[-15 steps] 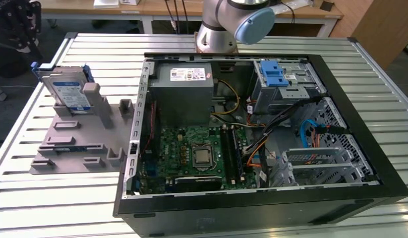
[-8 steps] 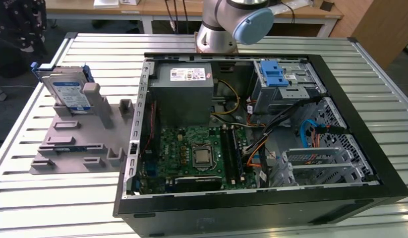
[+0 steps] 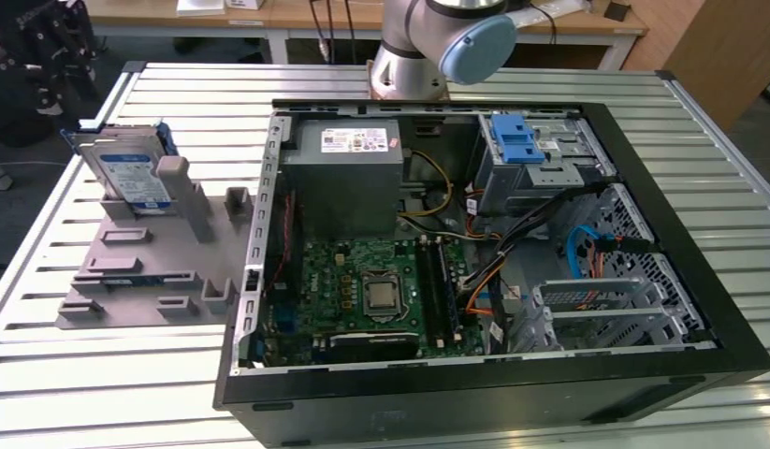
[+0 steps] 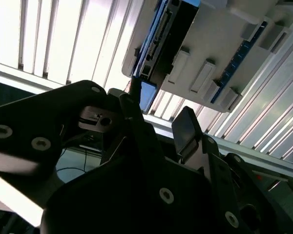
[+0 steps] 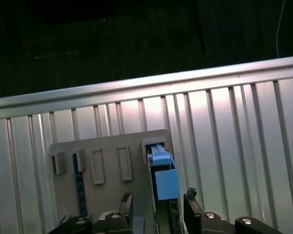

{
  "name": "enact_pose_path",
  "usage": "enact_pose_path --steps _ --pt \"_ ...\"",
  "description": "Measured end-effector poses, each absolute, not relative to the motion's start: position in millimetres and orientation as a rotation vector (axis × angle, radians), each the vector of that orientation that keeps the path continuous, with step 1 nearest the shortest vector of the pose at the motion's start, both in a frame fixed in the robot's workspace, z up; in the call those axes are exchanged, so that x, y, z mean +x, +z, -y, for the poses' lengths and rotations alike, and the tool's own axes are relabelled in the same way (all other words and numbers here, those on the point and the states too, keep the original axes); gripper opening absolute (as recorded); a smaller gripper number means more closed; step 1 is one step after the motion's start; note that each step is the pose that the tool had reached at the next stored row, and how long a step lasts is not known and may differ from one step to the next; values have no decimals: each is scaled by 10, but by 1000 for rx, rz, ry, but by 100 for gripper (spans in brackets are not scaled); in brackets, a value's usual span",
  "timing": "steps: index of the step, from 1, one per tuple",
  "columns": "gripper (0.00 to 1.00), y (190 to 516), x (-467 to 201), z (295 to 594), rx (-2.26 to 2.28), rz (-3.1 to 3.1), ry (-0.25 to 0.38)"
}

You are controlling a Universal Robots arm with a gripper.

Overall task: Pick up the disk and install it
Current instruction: 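Pick up the disk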

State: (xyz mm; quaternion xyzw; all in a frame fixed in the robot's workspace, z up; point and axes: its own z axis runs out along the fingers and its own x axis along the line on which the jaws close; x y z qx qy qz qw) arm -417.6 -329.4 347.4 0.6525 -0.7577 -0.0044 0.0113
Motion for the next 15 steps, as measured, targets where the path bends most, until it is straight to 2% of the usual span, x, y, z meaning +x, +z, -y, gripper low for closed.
enact_pose_path --steps 15 --pt "53 3273 -4225 3255 2044 2361 -21"
